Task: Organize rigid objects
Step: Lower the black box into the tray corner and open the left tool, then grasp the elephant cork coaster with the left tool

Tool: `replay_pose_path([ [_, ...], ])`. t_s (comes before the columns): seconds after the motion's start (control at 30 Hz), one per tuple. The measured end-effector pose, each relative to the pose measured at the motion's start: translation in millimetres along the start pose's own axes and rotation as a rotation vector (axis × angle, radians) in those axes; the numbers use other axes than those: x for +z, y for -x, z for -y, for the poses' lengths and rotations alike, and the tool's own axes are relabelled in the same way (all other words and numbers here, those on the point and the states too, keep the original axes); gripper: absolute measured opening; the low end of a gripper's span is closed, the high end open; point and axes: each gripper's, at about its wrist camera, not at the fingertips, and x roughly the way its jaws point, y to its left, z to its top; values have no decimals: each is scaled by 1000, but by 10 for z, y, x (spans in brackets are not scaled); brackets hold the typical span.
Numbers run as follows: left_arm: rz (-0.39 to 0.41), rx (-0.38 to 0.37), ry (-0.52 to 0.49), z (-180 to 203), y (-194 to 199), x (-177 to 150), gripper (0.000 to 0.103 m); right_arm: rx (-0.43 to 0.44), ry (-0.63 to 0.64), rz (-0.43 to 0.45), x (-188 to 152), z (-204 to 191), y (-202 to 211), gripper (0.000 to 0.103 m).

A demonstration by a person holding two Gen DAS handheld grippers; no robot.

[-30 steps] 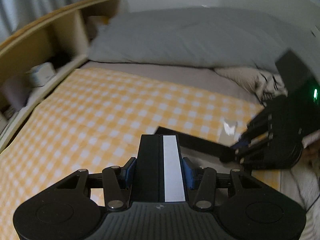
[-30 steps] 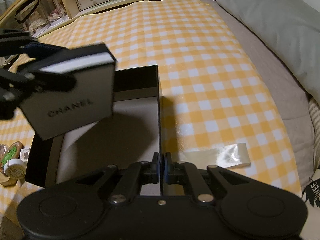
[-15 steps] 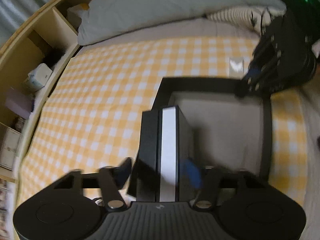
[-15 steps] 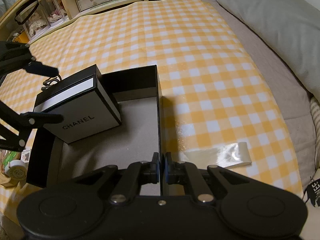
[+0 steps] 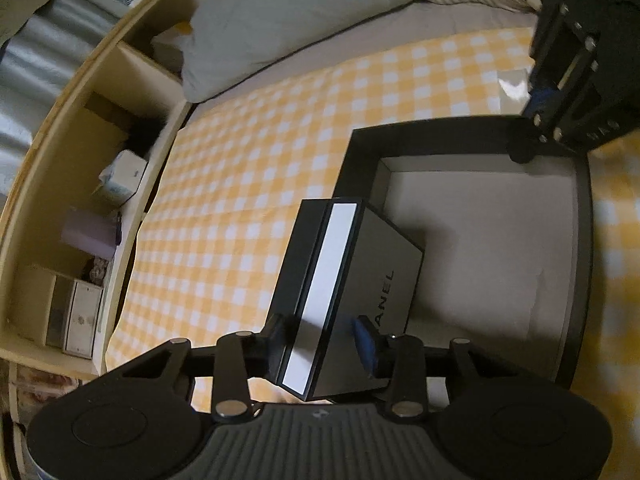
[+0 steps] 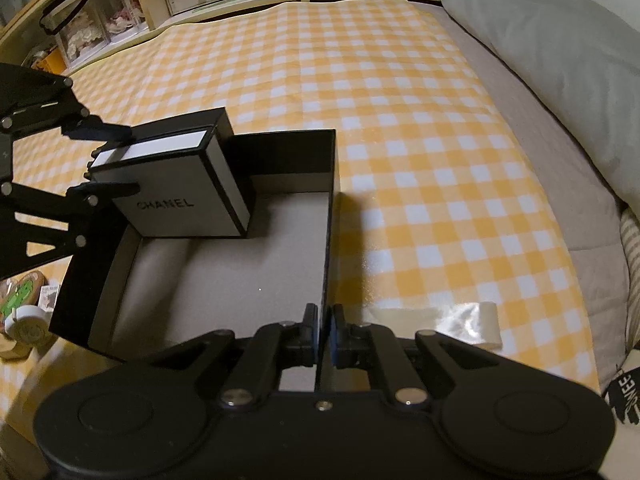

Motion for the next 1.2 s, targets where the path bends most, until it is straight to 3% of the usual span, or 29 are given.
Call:
replay_pose_path([
  [0.13, 14, -16, 114, -79, 26, -15, 41, -2, 24, 5, -8, -8, 3, 6],
  [0.33, 92, -53, 404, -306, 301, -198, 43, 0, 48, 10, -14, 13, 7, 6],
  [0.4, 145, -50, 528, -379, 501, -320, 59, 3, 49, 11, -11, 32, 7, 6],
  [0.53, 230, -39, 743, -502, 912, -593, 69, 2, 52, 13, -17, 66, 10, 5],
  [0.67, 280, 8, 964, -594, 1267, -928, 87, 8, 34, 12, -11, 109, 7, 5],
  [0.8, 320, 74, 1076, -563, 1610, -1169, 100, 2, 32, 15, -14, 109, 5, 5],
  [0.93, 344, 160, 1134, -543, 1891, -1384, 103, -4, 25, 19, -38, 71, 11, 5],
  [1.2, 230, 217, 1291, -398, 1946, -1853, 103, -10, 9, 15, -51, 49, -1, 5],
])
